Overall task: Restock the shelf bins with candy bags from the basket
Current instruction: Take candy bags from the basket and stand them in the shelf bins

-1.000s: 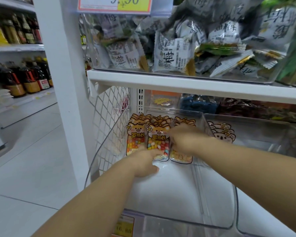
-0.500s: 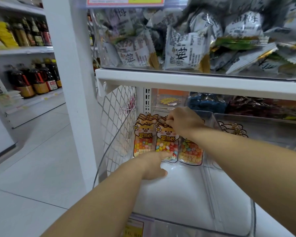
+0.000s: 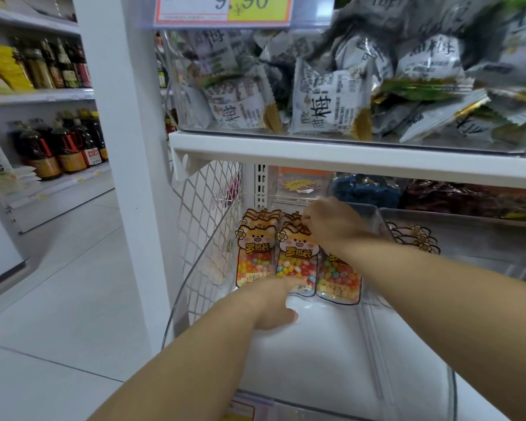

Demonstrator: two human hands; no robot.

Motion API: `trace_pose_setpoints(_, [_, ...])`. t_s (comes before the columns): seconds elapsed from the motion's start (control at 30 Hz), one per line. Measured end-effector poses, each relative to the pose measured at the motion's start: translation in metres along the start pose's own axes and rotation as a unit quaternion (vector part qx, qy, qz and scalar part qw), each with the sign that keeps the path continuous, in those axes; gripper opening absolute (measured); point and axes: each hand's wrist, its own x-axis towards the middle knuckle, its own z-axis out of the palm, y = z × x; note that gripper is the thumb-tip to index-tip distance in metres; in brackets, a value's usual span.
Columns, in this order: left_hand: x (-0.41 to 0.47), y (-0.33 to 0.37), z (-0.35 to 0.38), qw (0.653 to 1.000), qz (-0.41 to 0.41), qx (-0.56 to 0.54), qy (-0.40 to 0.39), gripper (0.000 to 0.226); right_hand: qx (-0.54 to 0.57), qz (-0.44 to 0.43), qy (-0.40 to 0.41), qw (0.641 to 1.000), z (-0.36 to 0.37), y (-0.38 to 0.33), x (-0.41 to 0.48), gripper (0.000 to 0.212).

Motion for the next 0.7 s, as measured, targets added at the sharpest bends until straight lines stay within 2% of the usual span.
trace_pose_setpoints(0.1, [0.001, -0.002, 0.002, 1.000, 0.003, 0.004, 0.003, 0.067, -0.036, -0.068, 0.067, 0.995, -0.008, -0.008, -0.008, 0.020])
trace_pose_setpoints(0.13, [0.002, -0.002, 0.002, 1.000, 0.005, 0.002, 0.004, 0.066, -0.018, -0.083, 0.048, 0.995, -0.012, -0.013, -0.013, 0.015])
trace_pose_setpoints(0.2, [0.003, -0.003, 0.002, 1.000, 0.007, 0.002, 0.005, 0.063, -0.027, -0.112, -0.081, 0.990, -0.013, -0.021, -0.024, 0.012])
trace_pose_setpoints(0.27, [0.005, -0.006, 0.003, 1.000, -0.001, 0.001, 0.012, 0.059, -0.099, -0.143, -0.218, 0.960, 0.000, -0.020, -0.035, 0.023])
trace_pose_setpoints(0.37, [0.006, -0.013, 0.000, 0.998, -0.042, 0.008, 0.041, 0.056, -0.121, -0.131, -0.308, 0.934, 0.016, -0.010, -0.037, 0.044])
trace_pose_setpoints(0.43, [0.004, -0.015, 0.001, 0.996, -0.072, 0.016, 0.044, 0.054, -0.113, -0.123, -0.312, 0.935, 0.016, -0.009, -0.036, 0.058])
trace_pose_setpoints(0.5, [0.003, -0.014, 0.004, 0.995, -0.085, 0.005, 0.053, 0.053, -0.107, -0.117, -0.304, 0.939, 0.017, -0.009, -0.036, 0.064])
trace_pose_setpoints(0.7, [0.005, -0.010, 0.008, 0.985, -0.079, -0.058, 0.140, 0.033, -0.083, -0.112, -0.307, 0.941, 0.018, -0.008, -0.036, 0.061])
